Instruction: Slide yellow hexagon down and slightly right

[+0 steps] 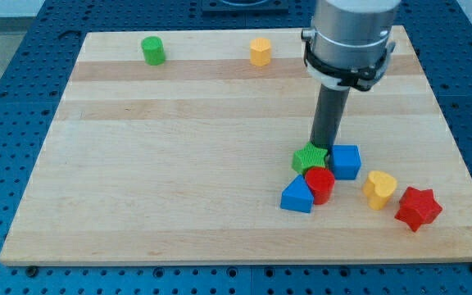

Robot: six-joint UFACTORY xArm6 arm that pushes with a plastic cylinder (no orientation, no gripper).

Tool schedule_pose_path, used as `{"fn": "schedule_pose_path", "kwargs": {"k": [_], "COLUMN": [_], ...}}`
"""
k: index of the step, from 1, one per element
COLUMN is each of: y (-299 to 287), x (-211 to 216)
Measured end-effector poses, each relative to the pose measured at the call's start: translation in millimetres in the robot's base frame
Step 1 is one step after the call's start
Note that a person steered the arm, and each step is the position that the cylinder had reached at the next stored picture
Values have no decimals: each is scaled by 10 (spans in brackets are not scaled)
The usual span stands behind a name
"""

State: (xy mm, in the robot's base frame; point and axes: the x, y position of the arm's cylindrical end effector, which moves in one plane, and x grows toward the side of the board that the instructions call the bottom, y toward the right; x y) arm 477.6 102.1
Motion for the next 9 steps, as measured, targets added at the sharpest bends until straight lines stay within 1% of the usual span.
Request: {"fn": "schedule_pose_path", "kwargs": {"k": [1,2,3,4,5,6,7,8,9], "y": [23,199,261,261,260,245,-341,-1026,-1055], "x": [-229,-550,-627,-986,-1767,-2350,-2535,-2399,-1963]}}
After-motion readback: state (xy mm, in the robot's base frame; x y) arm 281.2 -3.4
